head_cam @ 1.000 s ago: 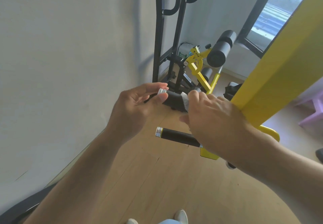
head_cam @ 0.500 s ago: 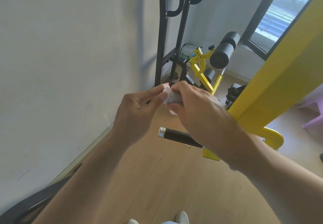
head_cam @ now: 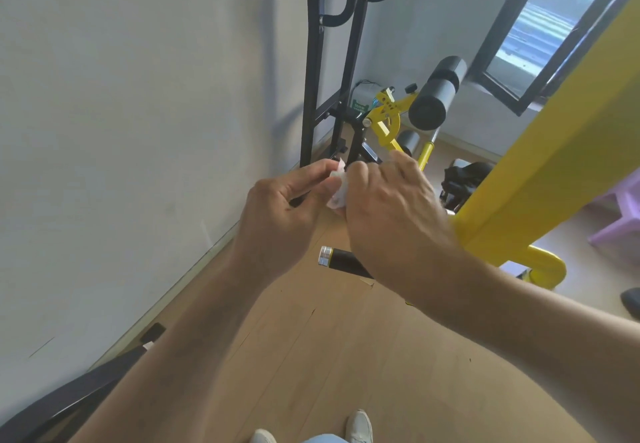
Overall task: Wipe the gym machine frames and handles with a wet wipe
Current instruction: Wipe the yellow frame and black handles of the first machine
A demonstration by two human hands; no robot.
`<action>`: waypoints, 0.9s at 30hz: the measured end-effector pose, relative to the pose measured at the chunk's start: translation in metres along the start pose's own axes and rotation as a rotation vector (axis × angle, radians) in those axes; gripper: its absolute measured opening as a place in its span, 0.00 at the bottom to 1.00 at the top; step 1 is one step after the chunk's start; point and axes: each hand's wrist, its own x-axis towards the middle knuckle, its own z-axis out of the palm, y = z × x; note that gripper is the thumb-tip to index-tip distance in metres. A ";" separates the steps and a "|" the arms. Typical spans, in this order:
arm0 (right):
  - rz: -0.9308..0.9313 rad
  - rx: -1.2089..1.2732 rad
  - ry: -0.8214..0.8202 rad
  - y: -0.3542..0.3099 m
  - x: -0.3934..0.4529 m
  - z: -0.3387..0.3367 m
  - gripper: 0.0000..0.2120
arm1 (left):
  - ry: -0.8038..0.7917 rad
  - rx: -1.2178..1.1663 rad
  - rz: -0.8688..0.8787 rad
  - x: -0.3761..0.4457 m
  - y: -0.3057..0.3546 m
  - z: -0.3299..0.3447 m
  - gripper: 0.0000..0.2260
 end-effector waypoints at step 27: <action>-0.109 -0.335 -0.054 0.016 -0.012 -0.008 0.19 | 0.022 0.043 -0.021 0.000 0.005 -0.003 0.09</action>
